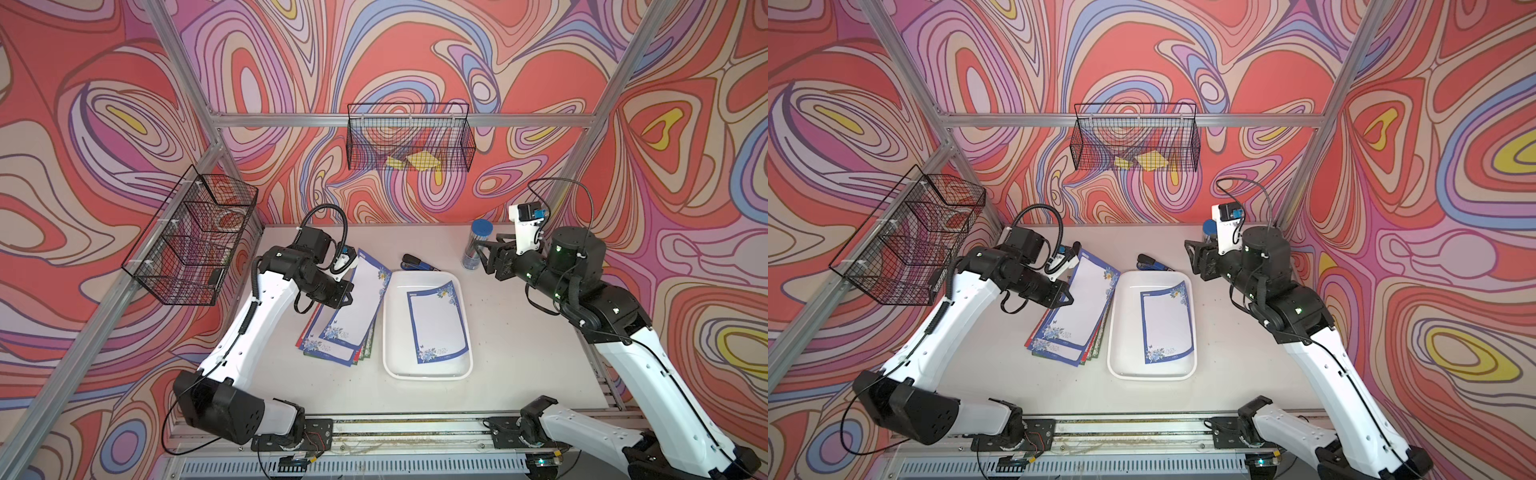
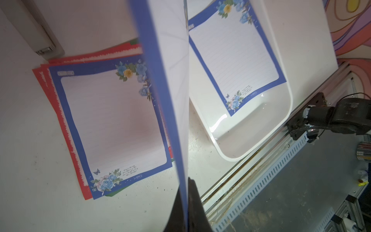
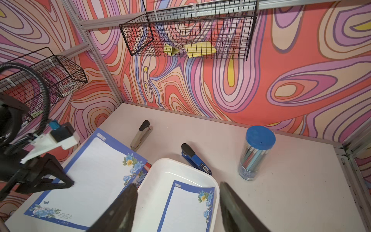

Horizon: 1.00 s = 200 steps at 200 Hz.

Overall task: Take out the stationery paper from the storage box
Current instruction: Place the stationery paper at the center of the board.

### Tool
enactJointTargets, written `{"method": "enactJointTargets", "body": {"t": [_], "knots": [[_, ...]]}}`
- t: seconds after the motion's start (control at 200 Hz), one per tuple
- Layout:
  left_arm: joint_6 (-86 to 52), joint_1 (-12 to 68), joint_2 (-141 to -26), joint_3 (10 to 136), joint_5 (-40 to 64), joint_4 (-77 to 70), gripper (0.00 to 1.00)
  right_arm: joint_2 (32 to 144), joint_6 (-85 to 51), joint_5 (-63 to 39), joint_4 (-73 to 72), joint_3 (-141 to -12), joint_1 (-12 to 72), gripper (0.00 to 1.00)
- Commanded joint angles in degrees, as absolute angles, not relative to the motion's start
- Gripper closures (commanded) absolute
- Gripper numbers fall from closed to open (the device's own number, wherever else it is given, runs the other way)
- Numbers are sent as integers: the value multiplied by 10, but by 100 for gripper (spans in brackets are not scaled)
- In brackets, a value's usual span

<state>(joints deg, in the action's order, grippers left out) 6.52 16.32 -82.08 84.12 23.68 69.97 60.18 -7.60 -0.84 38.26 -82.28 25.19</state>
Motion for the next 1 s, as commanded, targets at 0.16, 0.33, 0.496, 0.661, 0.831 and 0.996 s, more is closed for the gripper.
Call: {"method": "enactJointTargets", "body": {"t": [0.16,0.33,0.496,0.661,0.831,0.996], "knots": [[114,107,-886,784,265,673,100,614,-69,-7,415,-850,251,32],[125,57,-929,772,309,644,100,621,-60,-5,437,-867,251,32],[134,51,-981,803,298,669,100,629,-57,-3,459,-884,251,31],[131,51,-1012,819,271,675,100,635,-59,-2,475,-895,251,31],[116,47,-1019,826,229,675,100,641,-69,-6,480,-901,251,31],[110,46,-1029,831,196,677,100,648,-73,-10,481,-902,251,31]]}}
